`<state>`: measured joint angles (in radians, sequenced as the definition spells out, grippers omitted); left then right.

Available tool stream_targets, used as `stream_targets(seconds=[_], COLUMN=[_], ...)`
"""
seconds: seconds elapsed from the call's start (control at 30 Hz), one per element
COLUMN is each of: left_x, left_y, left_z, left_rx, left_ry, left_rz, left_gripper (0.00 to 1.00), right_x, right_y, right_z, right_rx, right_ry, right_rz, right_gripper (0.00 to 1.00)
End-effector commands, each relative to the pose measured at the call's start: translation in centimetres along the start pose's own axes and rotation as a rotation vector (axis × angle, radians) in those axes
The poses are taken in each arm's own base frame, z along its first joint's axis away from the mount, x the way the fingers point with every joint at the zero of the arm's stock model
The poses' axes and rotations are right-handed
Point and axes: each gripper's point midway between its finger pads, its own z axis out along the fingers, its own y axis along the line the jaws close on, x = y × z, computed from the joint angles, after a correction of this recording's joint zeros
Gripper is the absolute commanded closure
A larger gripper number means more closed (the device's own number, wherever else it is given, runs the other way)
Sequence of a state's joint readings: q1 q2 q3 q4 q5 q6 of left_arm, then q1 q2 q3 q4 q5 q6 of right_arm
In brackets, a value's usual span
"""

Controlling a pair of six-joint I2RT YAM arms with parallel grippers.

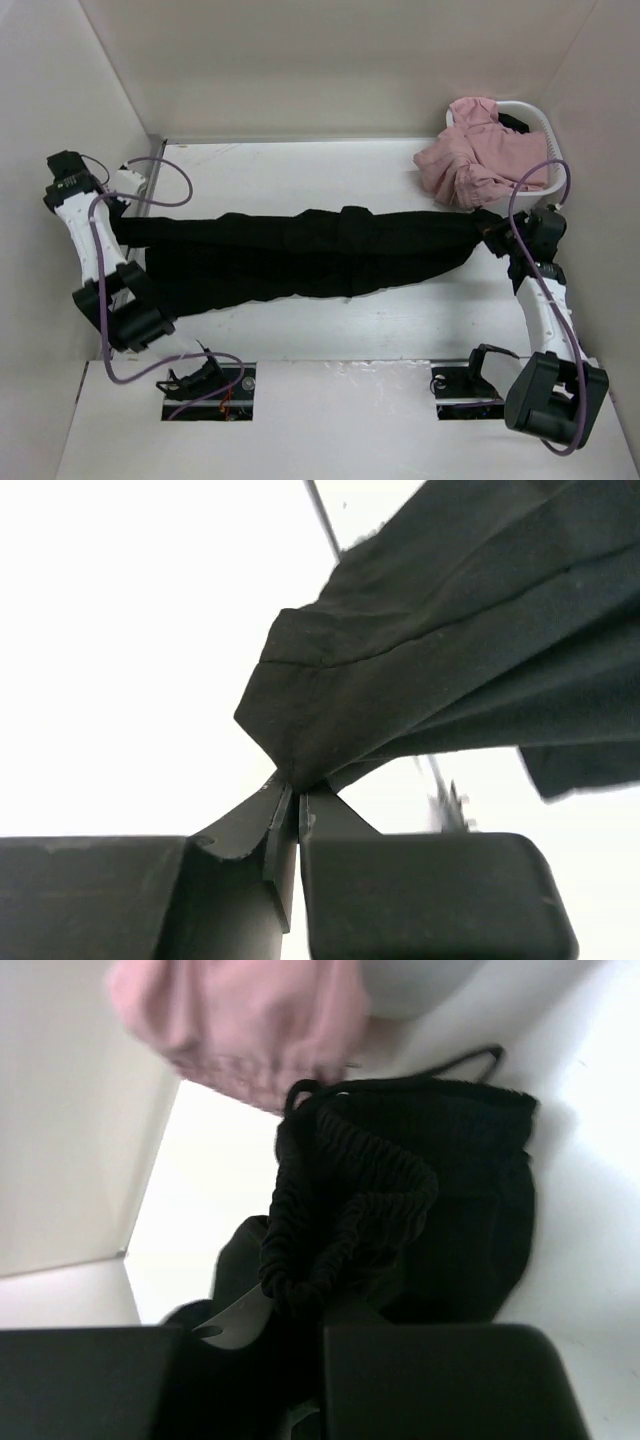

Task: Fold and stack the trousers
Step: Fold the trousers

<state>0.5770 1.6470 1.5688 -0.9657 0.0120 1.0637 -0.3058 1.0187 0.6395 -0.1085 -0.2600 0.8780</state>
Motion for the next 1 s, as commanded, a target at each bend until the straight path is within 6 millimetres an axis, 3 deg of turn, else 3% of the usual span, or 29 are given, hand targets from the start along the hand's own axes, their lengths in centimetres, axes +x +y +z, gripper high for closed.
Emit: stream_targets(seconds=[0.0,0.07,0.13,0.2,0.27,0.3,0.37,0.5,0.7,0.8,0.9,0.97], left_x=[4.5,6.9,9.3,11.5,13.1,13.3,13.0,11.0,5.3,2.8,1.7,0.7], left_y=[-4.6,-7.6,-10.3,-12.8,-13.9,-13.7,-12.3,-9.4,-5.3,-5.4,-6.8,-7.3], left_z=[-2.8,-2.8,-2.1,-1.1,-0.1,0.4,1.5,2.4,2.5,3.9,6.6,8.1], left_rx=[0.123,0.185,0.238,0.286,0.3,0.278,0.216,0.131,0.024,0.05,0.112,0.127], left_ry=[0.106,0.159,0.213,0.278,0.333,0.343,0.34,0.304,0.19,0.138,0.153,0.151], left_rz=[0.082,0.122,0.169,0.216,0.259,0.269,0.274,0.257,0.224,0.214,0.198,0.166], left_gripper=[1.0,0.97,0.93,0.82,0.63,0.56,0.49,0.46,0.42,0.4,0.41,0.42], right_x=[-1.1,-1.2,-1.1,-0.6,0.2,0.5,1.4,3.0,5.5,6.2,6.3,6.2], right_y=[-1.5,-3.8,-5.8,-7.1,-7.9,-8.3,-8.3,-7.4,-8.2,-9.4,-10.0,-10.0], right_z=[-0.7,-1.0,-1.0,-0.6,-0.1,0.2,0.7,2.2,5.2,6.2,7.4,8.1], right_rx=[0.07,0.138,0.19,0.219,0.233,0.241,0.244,0.238,0.357,0.425,0.448,0.44], right_ry=[-0.028,-0.042,-0.048,-0.033,-0.006,0.002,0.033,0.055,0.096,0.084,0.073,0.068], right_rz=[0.012,0.039,0.066,0.079,0.083,0.09,0.095,0.099,0.098,0.15,0.18,0.182], right_gripper=[1.0,0.99,0.92,0.66,0.26,0.0,0.0,0.0,0.0,0.0,0.0,0.09])
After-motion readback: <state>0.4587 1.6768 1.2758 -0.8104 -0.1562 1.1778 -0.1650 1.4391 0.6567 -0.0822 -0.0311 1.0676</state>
